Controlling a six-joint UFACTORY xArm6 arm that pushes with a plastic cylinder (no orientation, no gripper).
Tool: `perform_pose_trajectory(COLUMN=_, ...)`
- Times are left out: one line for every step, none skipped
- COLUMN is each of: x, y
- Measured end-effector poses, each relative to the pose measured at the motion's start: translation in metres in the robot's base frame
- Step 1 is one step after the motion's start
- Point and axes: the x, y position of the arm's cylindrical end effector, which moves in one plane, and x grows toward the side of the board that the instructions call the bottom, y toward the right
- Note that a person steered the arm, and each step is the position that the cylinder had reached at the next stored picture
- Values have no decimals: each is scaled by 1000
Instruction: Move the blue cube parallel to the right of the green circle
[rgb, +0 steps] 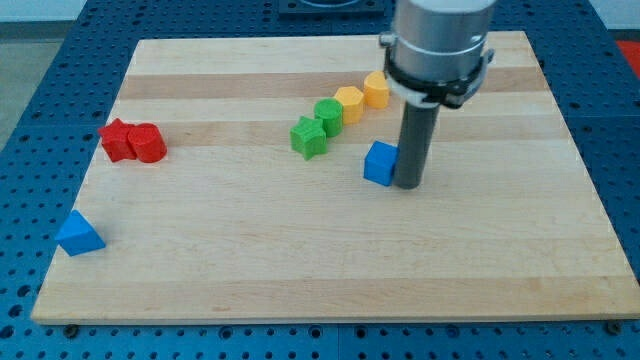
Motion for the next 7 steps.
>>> perform_pose_trajectory(x=2, y=-45)
perform_pose_trajectory(x=2, y=-71)
perform_pose_trajectory(x=2, y=-78)
perform_pose_trajectory(x=-9, y=-75)
perform_pose_trajectory(x=-28, y=-42)
perform_pose_trajectory(x=-46, y=1)
perform_pose_trajectory(x=-58, y=20)
